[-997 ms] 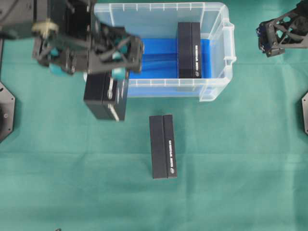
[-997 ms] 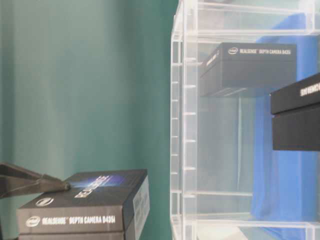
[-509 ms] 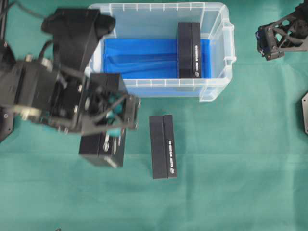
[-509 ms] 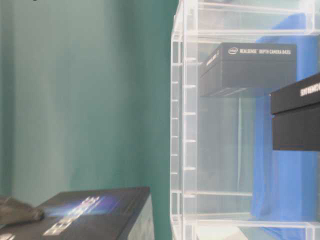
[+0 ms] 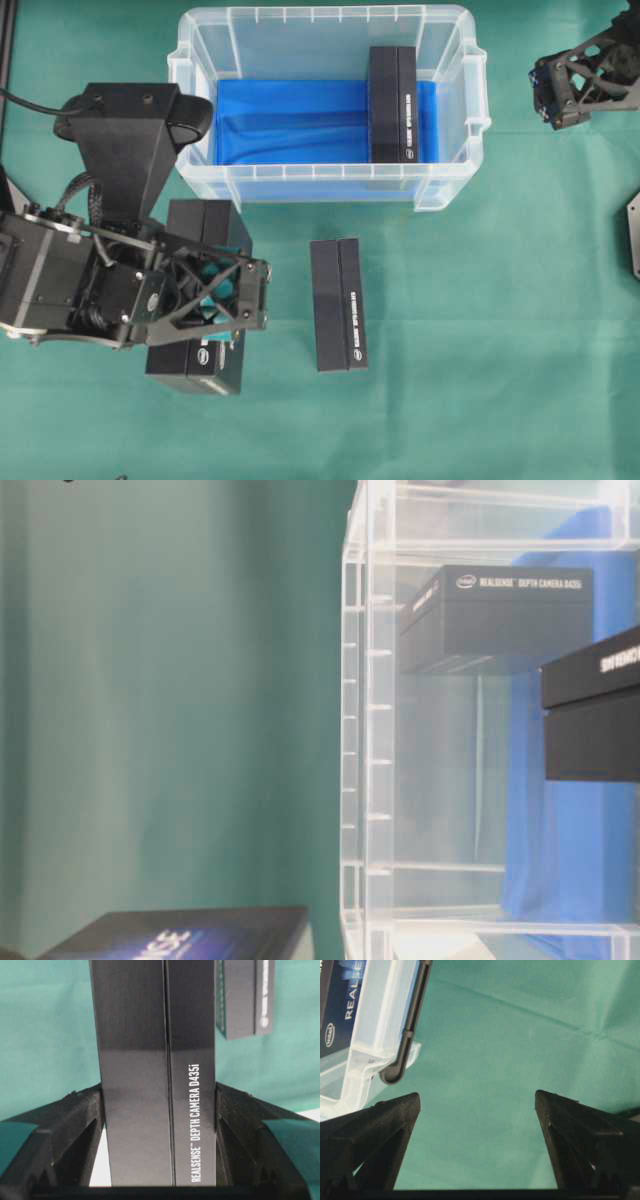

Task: Take out the box from the case.
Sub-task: 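Carry the box forward and lower it left of the first box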

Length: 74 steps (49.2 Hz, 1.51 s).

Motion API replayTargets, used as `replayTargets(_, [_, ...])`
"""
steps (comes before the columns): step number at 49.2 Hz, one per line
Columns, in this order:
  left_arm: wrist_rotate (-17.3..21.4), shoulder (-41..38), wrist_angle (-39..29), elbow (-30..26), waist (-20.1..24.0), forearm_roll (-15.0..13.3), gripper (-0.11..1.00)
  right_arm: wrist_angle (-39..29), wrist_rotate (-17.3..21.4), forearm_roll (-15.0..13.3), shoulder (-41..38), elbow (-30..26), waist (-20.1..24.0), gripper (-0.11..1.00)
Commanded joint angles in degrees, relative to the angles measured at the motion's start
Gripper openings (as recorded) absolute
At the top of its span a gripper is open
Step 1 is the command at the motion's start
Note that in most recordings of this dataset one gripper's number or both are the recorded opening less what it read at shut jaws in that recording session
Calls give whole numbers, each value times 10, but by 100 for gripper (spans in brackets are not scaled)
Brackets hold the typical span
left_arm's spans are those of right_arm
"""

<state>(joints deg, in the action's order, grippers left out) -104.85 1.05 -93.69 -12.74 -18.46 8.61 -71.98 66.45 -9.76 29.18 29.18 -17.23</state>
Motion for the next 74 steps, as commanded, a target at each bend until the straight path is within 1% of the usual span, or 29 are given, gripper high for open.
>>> replayTargets(1, [0, 11, -1, -6, 1, 8, 62, 1, 1, -2, 6, -5, 3, 94])
replayTargets(12, [0, 10, 9, 9, 1, 8, 62, 2, 1, -2, 6, -5, 4, 94])
replayTargets(19, [-1, 10, 30, 35, 1, 10, 62, 2, 1, -2, 5, -5, 4, 94])
replayTargets(26, [-1, 12, 69, 83, 1, 11, 62, 1, 1, -2, 6, -5, 4, 94])
replayTargets(38, [-4, 13, 144, 179, 1, 12, 62, 1, 2, -2, 6, -5, 4, 94])
replayTargets(47, [-32, 11, 200, 242, 3, 14, 62, 1, 3, -2, 6, -5, 5, 94])
replayTargets(52, [-38, 6, 237, 267, 3, 15, 62, 0, 3, -2, 6, -5, 5, 94])
replayTargets(57, [-40, -3, 255, 286, 3, 14, 62, 0, 3, -2, 6, -5, 6, 94])
replayTargets(70, [-41, -31, 274, 301, 6, 15, 62, 0, 3, -1, 6, -4, 7, 94])
replayTargets(74, [-41, -32, 289, 308, 9, 15, 62, -1, 3, -1, 5, -5, 8, 94])
